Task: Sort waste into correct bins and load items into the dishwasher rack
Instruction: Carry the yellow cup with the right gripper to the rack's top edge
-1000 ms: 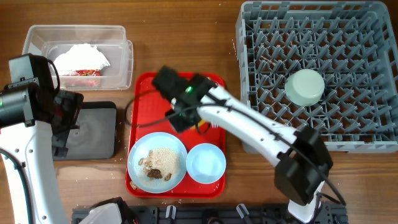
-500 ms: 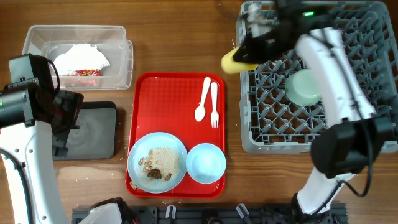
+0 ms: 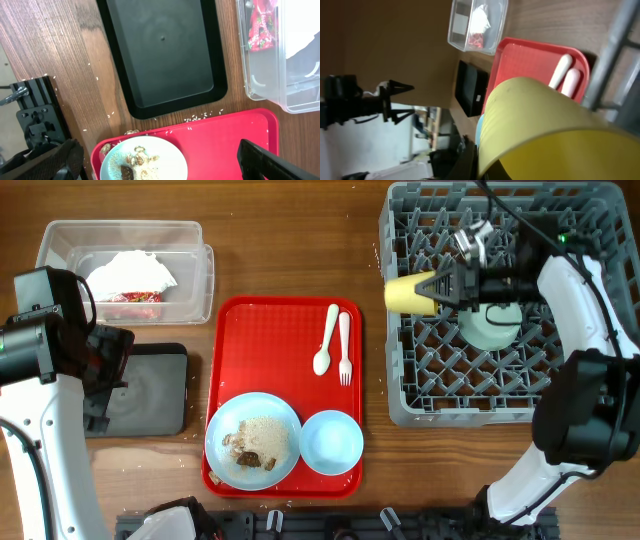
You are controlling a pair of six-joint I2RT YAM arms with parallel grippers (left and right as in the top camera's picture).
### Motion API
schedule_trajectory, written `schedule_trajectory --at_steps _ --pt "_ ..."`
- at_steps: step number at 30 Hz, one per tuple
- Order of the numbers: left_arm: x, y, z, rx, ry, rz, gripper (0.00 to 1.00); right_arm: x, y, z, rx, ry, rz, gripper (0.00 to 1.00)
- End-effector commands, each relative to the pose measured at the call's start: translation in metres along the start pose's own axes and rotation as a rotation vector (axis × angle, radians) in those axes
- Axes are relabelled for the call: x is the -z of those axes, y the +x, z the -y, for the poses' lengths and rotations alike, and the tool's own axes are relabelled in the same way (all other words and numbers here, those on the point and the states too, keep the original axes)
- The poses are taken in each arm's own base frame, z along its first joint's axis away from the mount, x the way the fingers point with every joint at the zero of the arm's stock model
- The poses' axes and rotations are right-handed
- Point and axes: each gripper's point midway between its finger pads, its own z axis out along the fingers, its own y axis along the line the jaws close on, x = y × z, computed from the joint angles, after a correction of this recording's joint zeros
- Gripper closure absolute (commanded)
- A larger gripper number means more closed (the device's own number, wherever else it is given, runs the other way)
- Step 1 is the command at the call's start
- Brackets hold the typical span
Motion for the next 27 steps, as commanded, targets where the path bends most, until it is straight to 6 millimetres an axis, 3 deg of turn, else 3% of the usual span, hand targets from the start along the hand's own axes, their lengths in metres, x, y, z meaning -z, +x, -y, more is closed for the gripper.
schedule_trajectory --at_steps 1,4,6,11,15,20,27 --pt "0.0 -0.003 -0.003 0.021 -0.008 0.015 0.0 0.006 0.001 -0.009 0.015 -0.151 0.07 0.95" --pt "0.0 -0.003 -0.003 0.021 -0.008 0.015 0.0 0.006 -0.01 -0.008 0.029 -0.183 0.097 0.96" --pt "0.0 -0.003 -0.003 0.021 -0.008 0.015 0.0 0.013 -0.035 -0.026 0.112 -0.289 0.129 0.96" --pt "0.0 -0.003 -0.003 0.021 -0.008 0.015 0.0 0.024 -0.088 -0.034 0.163 -0.228 0.189 0.96" --pt "0.0 -0.003 -0.003 0.021 -0.008 0.015 0.0 0.047 -0.106 -0.039 0.207 -0.211 0.254 0.96" --pt "0.0 -0.003 -0.003 0.021 -0.008 0.015 0.0 0.076 -0.117 -0.01 0.151 -0.17 0.338 0.96" --pt "0.0 -0.003 -0.003 0.021 -0.008 0.015 0.0 0.091 -0.122 0.052 0.013 -0.158 0.383 0.96"
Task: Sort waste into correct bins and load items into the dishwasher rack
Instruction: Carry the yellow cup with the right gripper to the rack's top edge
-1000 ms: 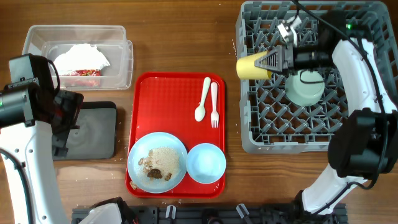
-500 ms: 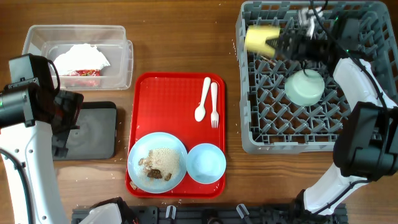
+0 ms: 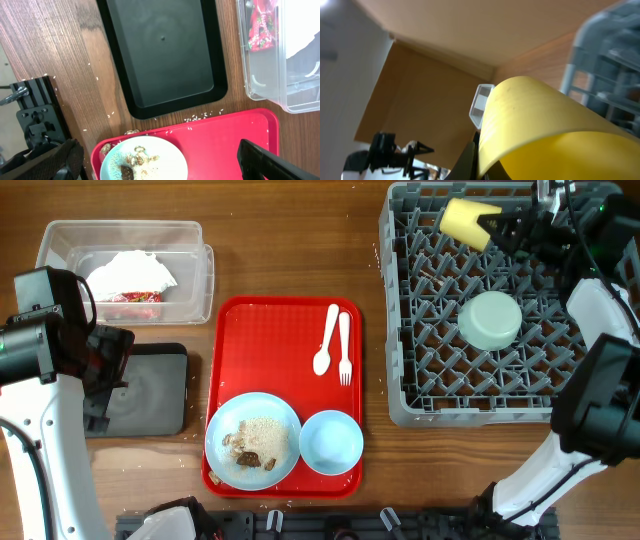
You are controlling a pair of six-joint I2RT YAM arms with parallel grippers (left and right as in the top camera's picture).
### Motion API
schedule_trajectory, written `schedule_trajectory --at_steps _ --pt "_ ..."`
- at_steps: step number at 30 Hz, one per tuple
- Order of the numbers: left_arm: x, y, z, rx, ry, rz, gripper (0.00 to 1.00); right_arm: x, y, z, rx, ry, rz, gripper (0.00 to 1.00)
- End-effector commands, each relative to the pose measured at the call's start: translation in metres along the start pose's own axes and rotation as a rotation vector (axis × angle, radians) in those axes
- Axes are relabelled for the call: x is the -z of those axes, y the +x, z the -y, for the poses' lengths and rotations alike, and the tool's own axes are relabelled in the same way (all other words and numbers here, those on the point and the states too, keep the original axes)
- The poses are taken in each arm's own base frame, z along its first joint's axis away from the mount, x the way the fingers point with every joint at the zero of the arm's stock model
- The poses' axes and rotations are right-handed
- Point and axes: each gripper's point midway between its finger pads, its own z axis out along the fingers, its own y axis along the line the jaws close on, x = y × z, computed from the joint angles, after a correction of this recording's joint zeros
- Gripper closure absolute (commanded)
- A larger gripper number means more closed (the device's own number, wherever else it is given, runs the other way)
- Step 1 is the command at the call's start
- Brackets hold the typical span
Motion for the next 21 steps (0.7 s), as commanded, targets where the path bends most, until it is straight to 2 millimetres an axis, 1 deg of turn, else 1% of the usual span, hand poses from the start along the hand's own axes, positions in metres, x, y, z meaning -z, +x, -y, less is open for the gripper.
schedule_trajectory --at_steps 1,2,5,7,9,11,15,18,21 --pt "0.0 -0.003 -0.003 0.02 -0.008 0.016 0.0 0.004 -0.001 0.038 -0.079 0.021 0.022 0.96" --pt "0.0 -0.003 -0.003 0.02 -0.008 0.016 0.0 0.003 -0.002 0.044 -0.097 0.027 0.029 0.96" --pt "0.0 -0.003 -0.003 0.02 -0.008 0.016 0.0 0.004 -0.008 0.05 -0.103 0.028 0.048 0.96" --pt "0.0 -0.003 -0.003 0.02 -0.008 0.016 0.0 0.006 -0.013 0.058 -0.118 0.049 0.08 0.96" --pt "0.0 -0.003 -0.003 0.02 -0.008 0.016 0.0 0.006 -0.015 0.063 -0.124 0.061 0.094 0.96" --pt "0.0 -0.003 -0.003 0.02 -0.008 0.016 0.0 0.004 -0.014 0.063 -0.124 0.062 0.093 0.96" --pt "0.0 -0.003 -0.003 0.02 -0.008 0.016 0.0 -0.005 -0.011 0.061 -0.118 0.056 0.075 0.96" --pt "0.0 -0.003 -0.003 0.02 -0.008 0.016 0.0 -0.019 -0.007 0.059 -0.088 0.046 0.056 0.96" --pt "0.0 -0.003 -0.003 0.02 -0.008 0.016 0.0 -0.027 -0.003 0.068 -0.108 0.05 0.048 0.96"
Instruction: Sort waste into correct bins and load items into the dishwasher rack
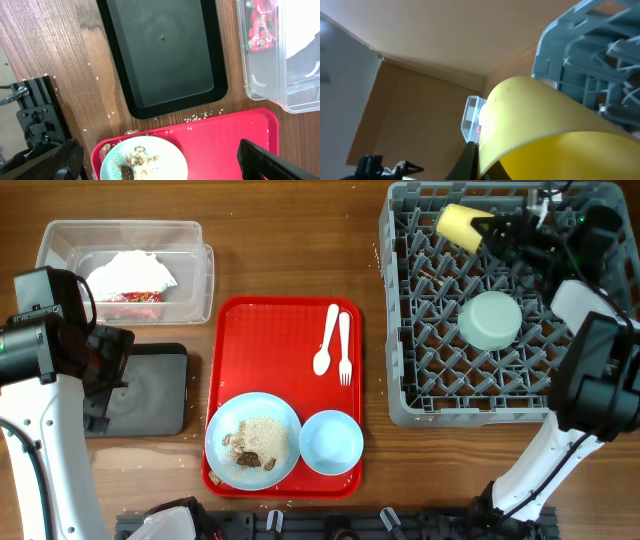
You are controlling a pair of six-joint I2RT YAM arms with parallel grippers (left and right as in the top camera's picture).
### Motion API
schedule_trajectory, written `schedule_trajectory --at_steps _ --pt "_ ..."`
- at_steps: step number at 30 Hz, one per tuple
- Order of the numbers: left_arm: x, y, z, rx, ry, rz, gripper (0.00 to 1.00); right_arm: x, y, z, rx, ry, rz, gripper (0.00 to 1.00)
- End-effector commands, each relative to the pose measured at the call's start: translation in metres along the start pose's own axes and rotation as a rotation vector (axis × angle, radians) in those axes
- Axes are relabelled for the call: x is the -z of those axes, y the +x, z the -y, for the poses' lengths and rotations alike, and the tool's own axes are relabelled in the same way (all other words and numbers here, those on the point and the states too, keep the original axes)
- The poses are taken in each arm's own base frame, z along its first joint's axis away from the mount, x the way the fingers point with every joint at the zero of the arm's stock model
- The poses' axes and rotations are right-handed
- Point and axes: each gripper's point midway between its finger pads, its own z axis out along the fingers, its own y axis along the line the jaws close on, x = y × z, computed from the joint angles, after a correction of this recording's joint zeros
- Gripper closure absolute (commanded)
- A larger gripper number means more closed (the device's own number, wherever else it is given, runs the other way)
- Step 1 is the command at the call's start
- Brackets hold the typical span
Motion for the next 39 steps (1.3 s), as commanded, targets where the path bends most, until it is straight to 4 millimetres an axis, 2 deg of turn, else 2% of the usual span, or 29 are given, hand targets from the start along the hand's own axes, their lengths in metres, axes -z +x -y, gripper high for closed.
schedule_trajectory --at_steps 1,5,13,19,27,29,35,39 --pt "0.0 -0.003 -0.003 0.02 -0.007 0.016 0.0 -0.011 0.005 0.026 -0.057 0.02 0.0 0.96" --pt "0.0 -0.003 -0.003 0.02 -0.007 0.016 0.0 -0.005 0.004 0.044 -0.104 0.037 0.019 0.96" --pt "0.0 -0.003 -0.003 0.02 -0.007 0.016 0.0 0.005 -0.002 0.042 -0.12 0.027 0.032 0.94" --pt "0.0 -0.003 -0.003 0.02 -0.007 0.016 0.0 0.019 -0.014 0.03 -0.11 0.016 0.065 0.8" --pt "0.0 -0.003 -0.003 0.02 -0.007 0.016 0.0 0.022 -0.011 0.035 -0.157 0.027 0.062 0.8" --pt "0.0 -0.003 -0.003 0.02 -0.007 0.016 0.0 0.022 -0.011 0.041 -0.194 0.047 0.075 0.81" --pt "0.0 -0.003 -0.003 0.02 -0.007 0.016 0.0 0.027 0.002 0.08 -0.266 0.191 0.115 0.8" --pt "0.0 -0.003 -0.003 0.02 -0.007 0.016 0.0 0.028 0.0 0.078 -0.256 0.2 0.123 0.81"
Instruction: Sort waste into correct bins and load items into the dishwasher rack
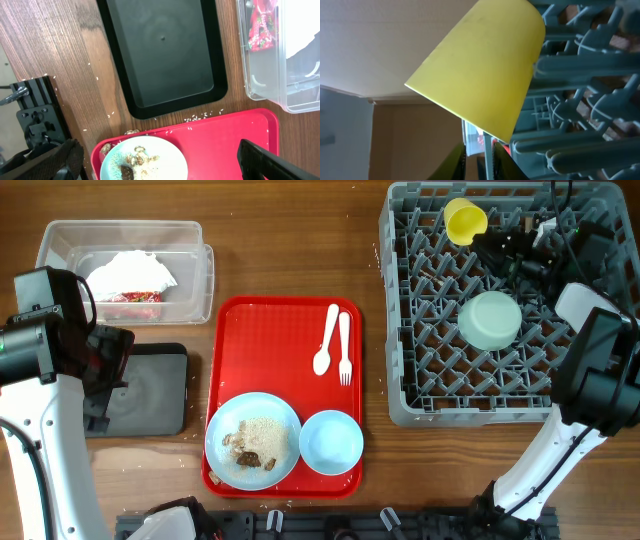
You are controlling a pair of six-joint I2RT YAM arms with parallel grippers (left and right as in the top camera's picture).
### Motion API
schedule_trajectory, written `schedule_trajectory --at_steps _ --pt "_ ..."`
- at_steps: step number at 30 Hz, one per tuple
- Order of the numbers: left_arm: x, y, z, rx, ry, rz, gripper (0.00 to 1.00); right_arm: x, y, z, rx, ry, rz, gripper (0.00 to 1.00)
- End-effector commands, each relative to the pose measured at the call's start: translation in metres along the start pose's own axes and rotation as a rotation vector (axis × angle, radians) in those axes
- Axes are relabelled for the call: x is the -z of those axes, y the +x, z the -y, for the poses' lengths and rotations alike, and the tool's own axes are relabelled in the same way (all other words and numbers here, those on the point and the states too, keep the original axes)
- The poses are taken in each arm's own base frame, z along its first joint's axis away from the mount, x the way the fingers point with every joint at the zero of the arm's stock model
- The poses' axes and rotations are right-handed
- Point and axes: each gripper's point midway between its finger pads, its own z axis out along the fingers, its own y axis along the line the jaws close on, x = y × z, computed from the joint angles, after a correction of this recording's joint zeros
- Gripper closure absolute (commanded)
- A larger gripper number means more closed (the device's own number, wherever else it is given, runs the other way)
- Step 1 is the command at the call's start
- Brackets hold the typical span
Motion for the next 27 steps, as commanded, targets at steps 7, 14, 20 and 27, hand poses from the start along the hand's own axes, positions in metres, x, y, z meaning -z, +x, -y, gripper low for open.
schedule_trajectory --at_steps 7,14,20,27 --pt "0.0 -0.003 -0.003 0.02 -0.007 0.016 0.0 0.031 -0.013 0.045 0.003 0.414 0.223 0.82" --pt "0.0 -0.003 -0.003 0.02 -0.007 0.016 0.0 0.061 -0.013 -0.032 0.262 0.494 0.314 0.82" --pt "0.0 -0.003 -0.003 0.02 -0.007 0.016 0.0 0.051 0.006 -0.094 0.512 0.485 0.31 0.78" --pt "0.0 -0.003 -0.003 0.02 -0.007 0.016 0.0 0.008 0.032 -0.079 0.626 0.841 0.319 0.75"
